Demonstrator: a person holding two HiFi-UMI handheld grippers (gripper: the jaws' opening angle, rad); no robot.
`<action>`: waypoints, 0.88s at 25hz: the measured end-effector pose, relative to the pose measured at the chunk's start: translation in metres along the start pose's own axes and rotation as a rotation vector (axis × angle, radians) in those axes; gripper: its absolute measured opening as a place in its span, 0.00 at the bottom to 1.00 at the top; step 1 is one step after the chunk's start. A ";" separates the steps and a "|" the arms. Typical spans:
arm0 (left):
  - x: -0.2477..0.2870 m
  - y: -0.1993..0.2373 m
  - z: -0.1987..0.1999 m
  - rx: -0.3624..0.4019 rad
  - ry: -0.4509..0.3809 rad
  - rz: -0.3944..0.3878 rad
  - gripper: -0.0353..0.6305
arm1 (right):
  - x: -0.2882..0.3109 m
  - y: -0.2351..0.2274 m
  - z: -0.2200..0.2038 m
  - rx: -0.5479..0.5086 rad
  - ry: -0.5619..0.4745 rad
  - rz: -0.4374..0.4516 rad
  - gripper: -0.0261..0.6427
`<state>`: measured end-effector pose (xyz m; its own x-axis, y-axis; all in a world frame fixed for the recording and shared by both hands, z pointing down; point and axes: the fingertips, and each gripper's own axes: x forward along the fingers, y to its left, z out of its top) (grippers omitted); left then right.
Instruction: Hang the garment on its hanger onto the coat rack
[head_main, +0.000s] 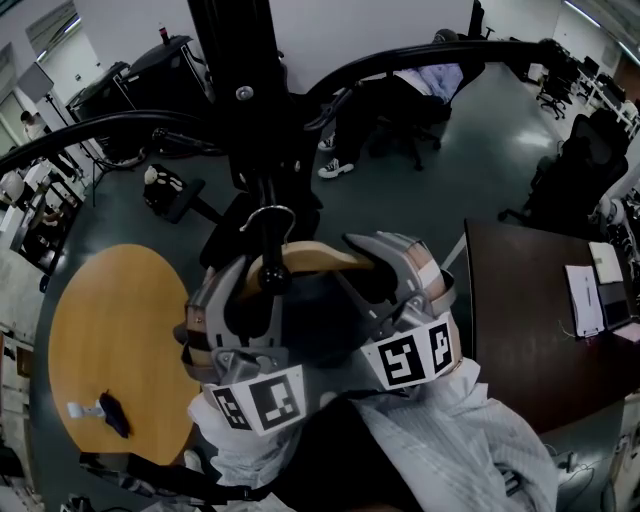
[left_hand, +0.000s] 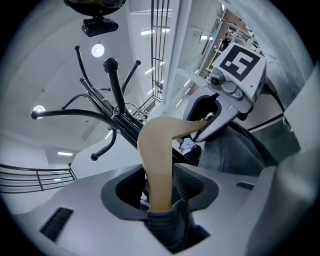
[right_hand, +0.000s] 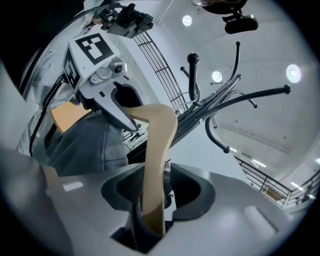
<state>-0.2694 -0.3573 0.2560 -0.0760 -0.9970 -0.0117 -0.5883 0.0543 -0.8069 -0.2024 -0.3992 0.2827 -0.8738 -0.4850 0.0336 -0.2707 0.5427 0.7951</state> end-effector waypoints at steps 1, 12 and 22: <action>-0.003 -0.002 0.000 0.001 0.003 -0.008 0.32 | -0.004 0.001 0.003 0.007 -0.011 0.010 0.24; -0.046 0.011 0.013 -0.056 -0.032 0.095 0.35 | -0.046 0.005 0.022 0.047 -0.037 -0.003 0.31; -0.051 -0.027 0.058 -0.219 -0.171 0.033 0.35 | -0.092 -0.003 0.029 0.156 -0.118 -0.149 0.24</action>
<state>-0.2031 -0.3114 0.2439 0.0281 -0.9882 -0.1505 -0.7492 0.0789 -0.6576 -0.1332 -0.3362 0.2597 -0.8584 -0.4890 -0.1553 -0.4510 0.5750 0.6826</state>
